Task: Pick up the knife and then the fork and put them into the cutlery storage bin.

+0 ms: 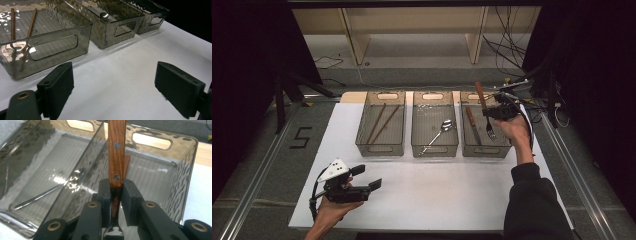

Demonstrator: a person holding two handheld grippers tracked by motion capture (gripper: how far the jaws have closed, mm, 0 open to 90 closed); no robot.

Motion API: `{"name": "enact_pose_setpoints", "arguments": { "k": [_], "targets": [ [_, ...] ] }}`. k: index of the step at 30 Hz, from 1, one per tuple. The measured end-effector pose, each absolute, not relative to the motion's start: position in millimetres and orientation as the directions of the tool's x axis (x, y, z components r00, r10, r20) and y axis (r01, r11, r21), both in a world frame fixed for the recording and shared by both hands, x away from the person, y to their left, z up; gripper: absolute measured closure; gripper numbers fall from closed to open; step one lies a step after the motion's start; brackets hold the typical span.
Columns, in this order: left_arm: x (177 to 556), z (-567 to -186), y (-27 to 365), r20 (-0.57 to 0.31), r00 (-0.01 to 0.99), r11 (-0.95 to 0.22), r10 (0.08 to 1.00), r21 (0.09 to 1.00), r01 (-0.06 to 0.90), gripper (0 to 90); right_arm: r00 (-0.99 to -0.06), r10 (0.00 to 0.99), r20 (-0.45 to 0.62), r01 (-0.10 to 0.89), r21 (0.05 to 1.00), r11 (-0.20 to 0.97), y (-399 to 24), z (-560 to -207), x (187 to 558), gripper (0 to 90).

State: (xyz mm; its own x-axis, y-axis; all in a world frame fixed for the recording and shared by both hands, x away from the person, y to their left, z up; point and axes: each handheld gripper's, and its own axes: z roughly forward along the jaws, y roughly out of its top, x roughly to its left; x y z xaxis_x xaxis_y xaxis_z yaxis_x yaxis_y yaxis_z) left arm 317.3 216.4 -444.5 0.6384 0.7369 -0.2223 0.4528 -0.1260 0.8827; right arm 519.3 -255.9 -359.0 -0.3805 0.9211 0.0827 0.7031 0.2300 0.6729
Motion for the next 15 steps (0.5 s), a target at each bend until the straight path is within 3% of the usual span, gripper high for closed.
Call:
{"name": "enact_pose_setpoints", "arguments": {
  "k": [15],
  "targets": [
    [317,-445,216,-0.224,0.639,-0.126,0.736,0.882,0.454,14.9,-0.292,0.949,0.119,0.755,0.638,0.153,-265,-389,527,78.2]
  ]
}}
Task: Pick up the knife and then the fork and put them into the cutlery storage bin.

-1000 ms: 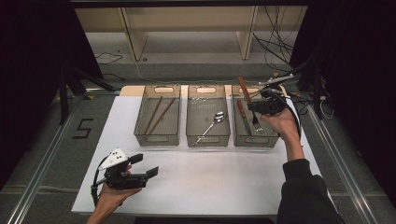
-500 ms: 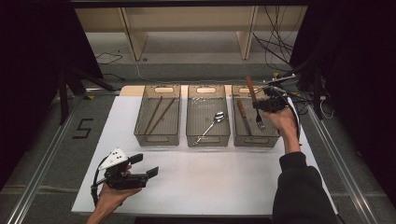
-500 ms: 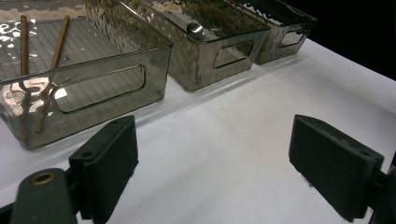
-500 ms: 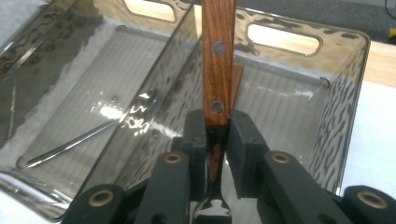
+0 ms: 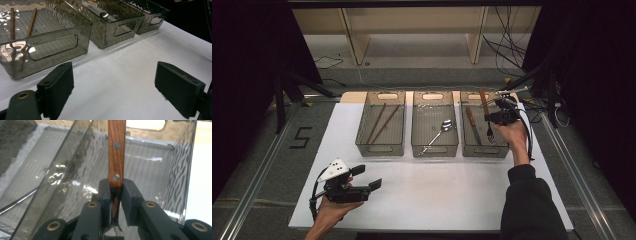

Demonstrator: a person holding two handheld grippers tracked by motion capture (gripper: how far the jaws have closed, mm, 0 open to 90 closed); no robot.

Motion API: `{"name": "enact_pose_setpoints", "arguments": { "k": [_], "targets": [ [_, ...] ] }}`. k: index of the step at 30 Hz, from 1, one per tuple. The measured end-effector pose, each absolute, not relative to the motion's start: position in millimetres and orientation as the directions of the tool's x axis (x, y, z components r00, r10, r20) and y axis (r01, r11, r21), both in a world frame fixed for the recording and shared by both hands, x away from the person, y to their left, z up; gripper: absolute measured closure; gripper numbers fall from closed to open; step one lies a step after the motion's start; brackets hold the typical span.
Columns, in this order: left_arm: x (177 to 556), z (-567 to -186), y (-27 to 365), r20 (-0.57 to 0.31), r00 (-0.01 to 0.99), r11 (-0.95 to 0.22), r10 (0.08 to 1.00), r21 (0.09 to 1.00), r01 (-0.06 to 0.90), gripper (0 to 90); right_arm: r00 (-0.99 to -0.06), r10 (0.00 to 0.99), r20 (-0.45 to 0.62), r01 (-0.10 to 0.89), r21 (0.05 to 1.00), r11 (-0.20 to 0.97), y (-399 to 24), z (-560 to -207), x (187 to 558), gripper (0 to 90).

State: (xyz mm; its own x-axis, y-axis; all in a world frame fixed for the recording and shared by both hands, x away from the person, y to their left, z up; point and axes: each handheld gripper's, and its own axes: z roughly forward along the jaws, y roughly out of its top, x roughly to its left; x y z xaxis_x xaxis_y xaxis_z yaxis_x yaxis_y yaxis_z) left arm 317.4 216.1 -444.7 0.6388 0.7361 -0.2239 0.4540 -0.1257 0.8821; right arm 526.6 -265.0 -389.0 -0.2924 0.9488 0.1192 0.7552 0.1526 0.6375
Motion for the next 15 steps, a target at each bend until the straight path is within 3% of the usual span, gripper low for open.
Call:
{"name": "enact_pose_setpoints", "arguments": {
  "k": [5,15],
  "targets": [
    [317.2,-444.6,216.2,-0.224,0.638,-0.125,0.736,0.882,0.454,14.9,-0.255,0.956,0.142,0.769,0.629,0.111,-265.8,-393.3,527.7,69.9],
    [317.2,-444.6,216.1,-0.224,0.638,-0.125,0.737,0.882,0.454,14.9,-0.289,0.946,0.144,0.741,0.659,0.126,-258.7,-383.6,518.5,51.2]
  ]
}}
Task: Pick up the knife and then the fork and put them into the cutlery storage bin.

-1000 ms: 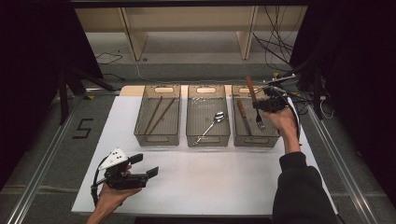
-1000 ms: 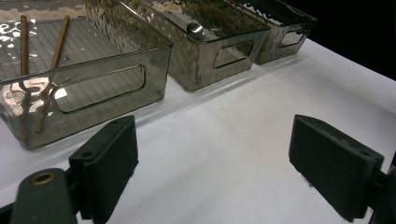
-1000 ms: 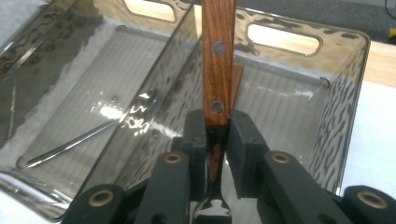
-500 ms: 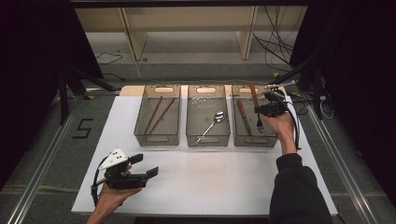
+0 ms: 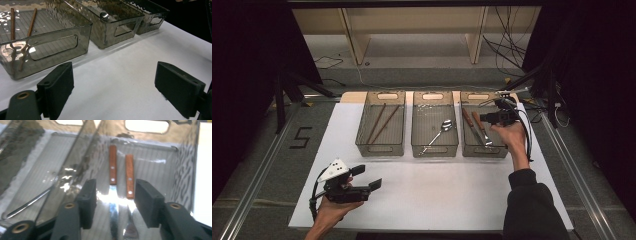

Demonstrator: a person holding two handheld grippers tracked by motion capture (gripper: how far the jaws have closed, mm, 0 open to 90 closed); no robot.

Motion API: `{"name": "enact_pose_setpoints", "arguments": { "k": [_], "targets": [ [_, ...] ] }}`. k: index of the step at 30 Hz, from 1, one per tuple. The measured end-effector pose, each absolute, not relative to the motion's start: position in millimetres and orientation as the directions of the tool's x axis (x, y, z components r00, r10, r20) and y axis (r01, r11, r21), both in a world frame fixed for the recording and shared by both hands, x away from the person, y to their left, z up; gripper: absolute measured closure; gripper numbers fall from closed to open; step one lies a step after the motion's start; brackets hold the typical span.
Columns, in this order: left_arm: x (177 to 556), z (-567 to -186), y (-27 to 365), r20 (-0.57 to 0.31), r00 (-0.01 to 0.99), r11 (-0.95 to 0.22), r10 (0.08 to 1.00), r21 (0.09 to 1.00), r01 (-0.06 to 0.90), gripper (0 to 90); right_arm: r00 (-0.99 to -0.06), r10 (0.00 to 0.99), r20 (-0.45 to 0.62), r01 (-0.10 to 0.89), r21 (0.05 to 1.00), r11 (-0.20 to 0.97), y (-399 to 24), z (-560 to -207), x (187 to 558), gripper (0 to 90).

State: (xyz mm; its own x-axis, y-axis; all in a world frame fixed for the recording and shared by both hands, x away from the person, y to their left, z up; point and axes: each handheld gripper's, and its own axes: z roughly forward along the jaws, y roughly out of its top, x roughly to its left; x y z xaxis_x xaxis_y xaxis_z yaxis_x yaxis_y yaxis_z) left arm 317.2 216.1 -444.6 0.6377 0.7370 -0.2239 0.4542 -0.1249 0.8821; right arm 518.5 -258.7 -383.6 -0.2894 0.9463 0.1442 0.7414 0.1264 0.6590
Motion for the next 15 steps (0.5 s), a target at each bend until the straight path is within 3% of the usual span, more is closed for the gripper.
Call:
{"name": "enact_pose_setpoints", "arguments": {
  "k": [15],
  "targets": [
    [317,-445,217,-0.236,0.638,-0.117,0.733,0.880,0.460,14.9,-0.476,0.864,0.166,0.615,0.765,0.192,-228,-370,473,30.0]
  ]
}}
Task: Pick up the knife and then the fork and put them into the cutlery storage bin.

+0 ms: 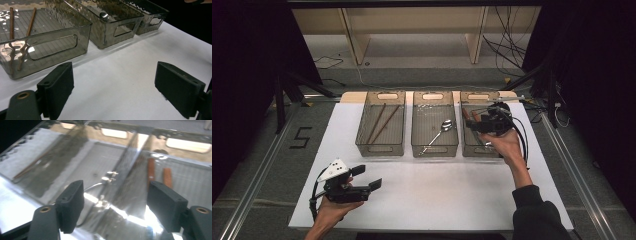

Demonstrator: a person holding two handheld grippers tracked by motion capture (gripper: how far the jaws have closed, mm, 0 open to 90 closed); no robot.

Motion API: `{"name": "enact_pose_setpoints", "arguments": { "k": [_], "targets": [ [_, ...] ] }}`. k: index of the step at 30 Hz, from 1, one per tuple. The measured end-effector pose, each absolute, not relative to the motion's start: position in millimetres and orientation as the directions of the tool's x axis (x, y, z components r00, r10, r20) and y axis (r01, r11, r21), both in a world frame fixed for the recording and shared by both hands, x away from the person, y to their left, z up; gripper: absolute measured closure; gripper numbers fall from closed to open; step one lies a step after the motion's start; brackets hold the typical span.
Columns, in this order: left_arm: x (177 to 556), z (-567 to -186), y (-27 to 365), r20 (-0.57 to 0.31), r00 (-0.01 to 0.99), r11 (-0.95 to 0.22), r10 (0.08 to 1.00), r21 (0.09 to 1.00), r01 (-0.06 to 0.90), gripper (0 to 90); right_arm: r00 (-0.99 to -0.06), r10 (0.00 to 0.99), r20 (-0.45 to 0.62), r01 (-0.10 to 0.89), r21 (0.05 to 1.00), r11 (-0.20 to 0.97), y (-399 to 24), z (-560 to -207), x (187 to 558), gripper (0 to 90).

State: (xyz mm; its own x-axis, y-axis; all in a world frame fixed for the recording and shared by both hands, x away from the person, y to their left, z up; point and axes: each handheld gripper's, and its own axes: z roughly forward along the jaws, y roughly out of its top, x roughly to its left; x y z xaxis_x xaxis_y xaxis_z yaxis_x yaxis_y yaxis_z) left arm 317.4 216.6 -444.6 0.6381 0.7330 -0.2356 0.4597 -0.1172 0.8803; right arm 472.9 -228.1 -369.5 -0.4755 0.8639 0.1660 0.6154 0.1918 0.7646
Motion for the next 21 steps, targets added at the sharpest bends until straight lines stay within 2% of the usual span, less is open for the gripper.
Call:
{"name": "enact_pose_setpoints", "arguments": {
  "k": [9,21],
  "targets": [
    [317,-445,216,-0.234,0.639,-0.119,0.733,0.880,0.459,14.9,-0.577,0.804,0.142,0.535,0.810,0.241,-208,-369,434,25.4],
    [318,-444,216,-0.241,0.640,-0.115,0.729,0.880,0.461,14.9,-0.634,0.761,0.140,0.480,0.842,0.245,-199,-380,393,24.7]
  ]
}}
